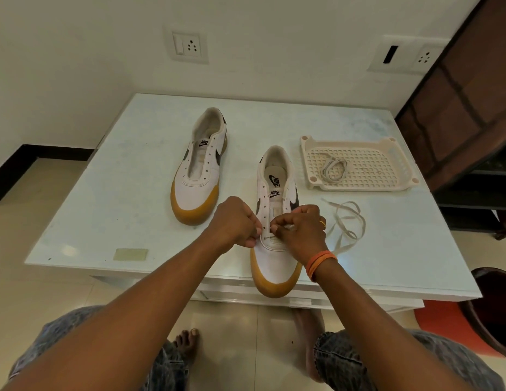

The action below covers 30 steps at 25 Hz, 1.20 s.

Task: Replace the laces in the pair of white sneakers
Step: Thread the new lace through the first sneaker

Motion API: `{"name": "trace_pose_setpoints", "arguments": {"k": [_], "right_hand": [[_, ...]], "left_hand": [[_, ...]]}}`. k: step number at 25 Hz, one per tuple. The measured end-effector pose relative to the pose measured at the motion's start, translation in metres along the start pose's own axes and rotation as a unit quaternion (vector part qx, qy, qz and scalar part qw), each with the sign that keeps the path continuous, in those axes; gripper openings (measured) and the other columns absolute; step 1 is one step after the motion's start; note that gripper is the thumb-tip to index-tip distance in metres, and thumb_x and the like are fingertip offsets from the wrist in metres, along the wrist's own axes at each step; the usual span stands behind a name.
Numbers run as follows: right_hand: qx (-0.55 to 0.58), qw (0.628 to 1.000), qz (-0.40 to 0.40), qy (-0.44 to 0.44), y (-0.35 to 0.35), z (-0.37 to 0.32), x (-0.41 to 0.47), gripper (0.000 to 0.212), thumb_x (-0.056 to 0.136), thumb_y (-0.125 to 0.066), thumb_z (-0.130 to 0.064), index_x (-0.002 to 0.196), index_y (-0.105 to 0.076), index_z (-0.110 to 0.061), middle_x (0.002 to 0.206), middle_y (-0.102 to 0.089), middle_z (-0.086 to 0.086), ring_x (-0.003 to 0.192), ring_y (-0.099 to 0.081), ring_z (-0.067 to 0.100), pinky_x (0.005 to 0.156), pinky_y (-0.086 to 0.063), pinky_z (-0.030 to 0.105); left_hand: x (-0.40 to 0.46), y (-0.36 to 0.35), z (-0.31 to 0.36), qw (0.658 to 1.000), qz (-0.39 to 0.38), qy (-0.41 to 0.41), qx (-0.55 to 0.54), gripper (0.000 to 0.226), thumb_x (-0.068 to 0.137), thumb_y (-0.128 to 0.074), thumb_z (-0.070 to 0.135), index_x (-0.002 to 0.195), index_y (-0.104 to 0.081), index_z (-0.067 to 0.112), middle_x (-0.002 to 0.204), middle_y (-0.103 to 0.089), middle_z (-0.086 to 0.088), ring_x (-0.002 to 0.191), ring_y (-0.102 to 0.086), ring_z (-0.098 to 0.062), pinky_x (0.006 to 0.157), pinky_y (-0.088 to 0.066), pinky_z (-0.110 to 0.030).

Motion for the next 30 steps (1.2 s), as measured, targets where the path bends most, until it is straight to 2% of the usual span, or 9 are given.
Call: {"name": "trace_pose_setpoints", "arguments": {"k": [7, 11, 15, 18, 20, 22, 25, 28, 30], "right_hand": [[0.029, 0.999, -0.04, -0.003, -0.005, -0.001, 0.001, 0.007, 0.085, -0.071, -0.032, 0.089, -0.074, -0.028, 0.11, -0.03, -0.001, 0.106, -0.038, 0.017, 0.085, -0.035, 0.027], [0.027, 0.997, -0.072, 0.023, -0.001, -0.001, 0.005, 0.016, 0.083, -0.072, -0.036, 0.094, -0.074, -0.025, 0.111, -0.031, 0.001, 0.104, -0.036, 0.016, 0.082, -0.033, 0.024], [0.02, 0.995, -0.092, 0.021, 0.0, 0.001, 0.009, 0.006, 0.082, -0.072, -0.041, 0.084, -0.068, -0.037, 0.111, -0.032, 0.0, 0.108, -0.036, 0.021, 0.088, -0.034, 0.028], [-0.031, 0.996, -0.066, 0.06, 0.008, 0.001, 0.01, 0.005, 0.081, -0.07, -0.046, 0.085, -0.068, -0.044, 0.109, -0.036, -0.002, 0.108, -0.04, 0.021, 0.094, -0.035, 0.039], [-0.111, 0.987, -0.057, 0.102, 0.014, -0.001, 0.012, 0.01, 0.083, -0.066, -0.05, 0.091, -0.07, -0.045, 0.104, -0.037, -0.005, 0.105, -0.04, 0.018, 0.095, -0.034, 0.043], [-0.166, 0.975, -0.057, 0.134, 0.018, -0.003, 0.011, 0.013, 0.086, -0.063, -0.051, 0.095, -0.069, -0.044, 0.102, -0.036, -0.006, 0.102, -0.036, 0.016, 0.09, -0.025, 0.036], [-0.156, 0.975, -0.064, 0.147, 0.021, -0.003, 0.009, 0.012, 0.089, -0.061, -0.046, 0.095, -0.069, -0.041, 0.102, -0.037, -0.006, 0.102, -0.034, 0.014, 0.085, -0.017, 0.031], [-0.121, 0.977, -0.079, 0.154, 0.021, 0.001, 0.011, 0.01, 0.091, -0.06, -0.041, 0.096, -0.068, -0.043, 0.102, -0.042, -0.005, 0.103, -0.04, 0.015, 0.089, -0.025, 0.035], [-0.068, 0.98, -0.092, 0.161, 0.021, 0.004, 0.015, 0.019, 0.095, -0.056, -0.034, 0.1, -0.066, -0.049, 0.101, -0.046, -0.005, 0.103, -0.046, 0.015, 0.094, -0.035, 0.043]], "left_hand": [[0.002, 0.0, -0.003, 0.998, -0.037, 0.026, -0.037, 0.007, 0.081, -0.073, -0.003, 0.087, -0.071, -0.004, 0.091, -0.071, -0.023, 0.082, -0.072, -0.031, 0.079, -0.06, -0.041], [0.004, -0.002, 0.002, 1.0, -0.013, 0.007, 0.004, 0.025, 0.074, -0.083, 0.019, 0.084, -0.072, -0.001, 0.081, -0.073, -0.015, 0.073, -0.073, -0.026, 0.072, -0.062, -0.036], [0.009, 0.001, 0.01, 0.998, -0.028, -0.011, 0.046, 0.016, 0.078, -0.079, 0.012, 0.085, -0.073, -0.002, 0.081, -0.073, -0.017, 0.071, -0.073, -0.027, 0.075, -0.061, -0.04], [0.006, 0.017, 0.014, 0.996, -0.048, 0.017, 0.078, 0.018, 0.083, -0.074, 0.009, 0.093, -0.07, -0.005, 0.083, -0.072, -0.018, 0.064, -0.069, -0.023, 0.067, -0.061, -0.032], [0.007, 0.043, 0.018, 0.996, -0.026, 0.023, 0.087, 0.017, 0.085, -0.072, 0.009, 0.092, -0.068, -0.006, 0.08, -0.071, -0.018, 0.06, -0.068, -0.021, 0.059, -0.06, -0.028], [0.009, 0.079, 0.017, 0.997, 0.03, 0.03, 0.069, 0.02, 0.085, -0.071, 0.009, 0.095, -0.066, -0.008, 0.079, -0.07, -0.018, 0.058, -0.067, -0.022, 0.055, -0.059, -0.028], [0.012, 0.119, 0.01, 0.991, 0.122, 0.029, 0.04, 0.025, 0.088, -0.069, 0.012, 0.102, -0.063, -0.008, 0.082, -0.07, -0.016, 0.063, -0.069, -0.025, 0.058, -0.059, -0.032], [0.015, 0.114, 0.015, 0.989, 0.139, -0.007, 0.054, 0.023, 0.09, -0.067, 0.016, 0.1, -0.065, -0.004, 0.086, -0.069, -0.014, 0.067, -0.07, -0.026, 0.059, -0.06, -0.034], [0.015, 0.093, 0.017, 0.988, 0.12, -0.009, 0.097, 0.029, 0.089, -0.069, 0.025, 0.101, -0.058, 0.0, 0.094, -0.066, -0.011, 0.07, -0.069, -0.026, 0.052, -0.058, -0.027]]}}
Point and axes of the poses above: each hand's wrist, its own x-axis towards the middle knuckle, its own y-axis out of the back of the hand, z = x × y, the point moved 6 cm from there along x, towards the middle knuckle
